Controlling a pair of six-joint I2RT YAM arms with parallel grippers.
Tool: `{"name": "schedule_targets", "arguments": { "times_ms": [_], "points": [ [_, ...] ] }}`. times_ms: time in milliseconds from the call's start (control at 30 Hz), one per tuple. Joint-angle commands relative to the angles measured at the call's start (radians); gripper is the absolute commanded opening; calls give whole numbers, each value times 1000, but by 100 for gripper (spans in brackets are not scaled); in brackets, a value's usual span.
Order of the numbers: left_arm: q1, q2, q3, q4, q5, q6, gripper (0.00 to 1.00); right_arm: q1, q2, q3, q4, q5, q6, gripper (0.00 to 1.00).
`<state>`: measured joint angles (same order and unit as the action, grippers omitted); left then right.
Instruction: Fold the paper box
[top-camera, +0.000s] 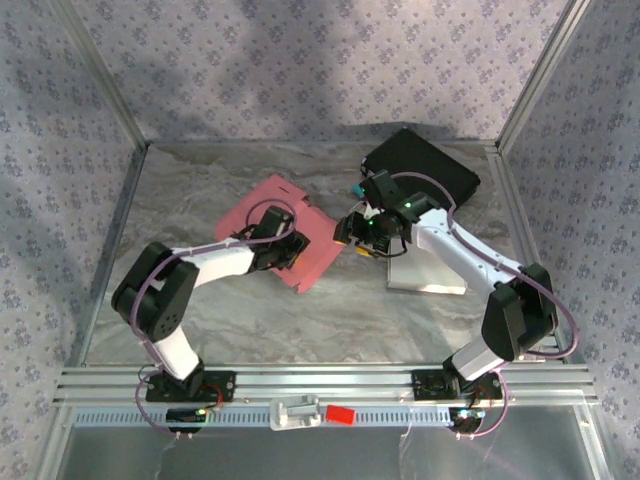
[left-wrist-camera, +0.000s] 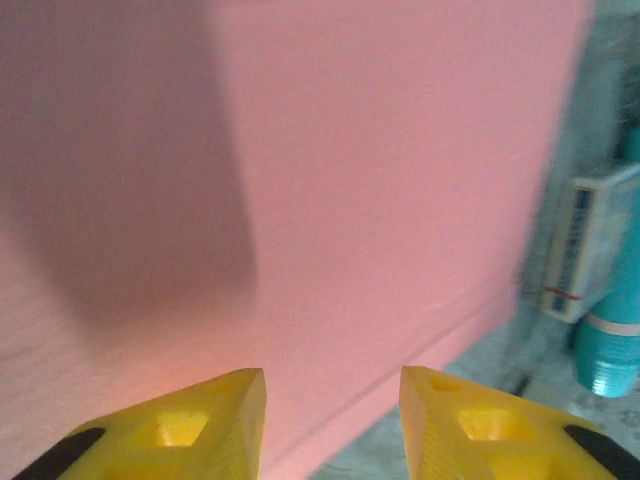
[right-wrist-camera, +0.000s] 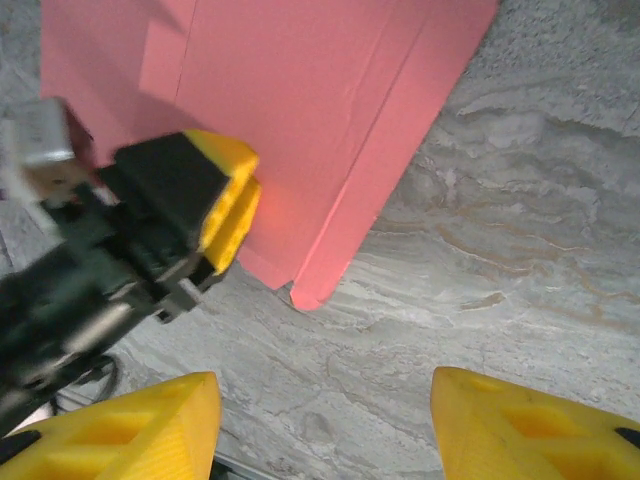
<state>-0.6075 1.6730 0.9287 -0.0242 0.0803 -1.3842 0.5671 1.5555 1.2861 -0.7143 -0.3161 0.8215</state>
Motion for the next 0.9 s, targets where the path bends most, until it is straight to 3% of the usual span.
{"name": "schedule_targets", "arguments": {
  "times_ms": [0,100,200,333,433,633,867],
  "points": [
    [88,-124,125,-169,-82,58,43,22,67,5,35,-42,4,58],
    [245,-97,216,-288,-6,251,43,50,140,34,60,-46,43,57],
    [366,40,390,-417,67,493,42,74,222,77,59,-27,80,57],
    [416,235,599,-554,110,705,40,98,315,135,51,-15,118,56],
    [417,313,640,-595,108,761,40,106,381,174,40,5,131,56],
    [430,225,420,-527,84,746,38,96,515,269,-7,33,69,55],
    [469,-63,27,-444,115,643,38,70,735,511,-110,5,-34,55]
  ]
}}
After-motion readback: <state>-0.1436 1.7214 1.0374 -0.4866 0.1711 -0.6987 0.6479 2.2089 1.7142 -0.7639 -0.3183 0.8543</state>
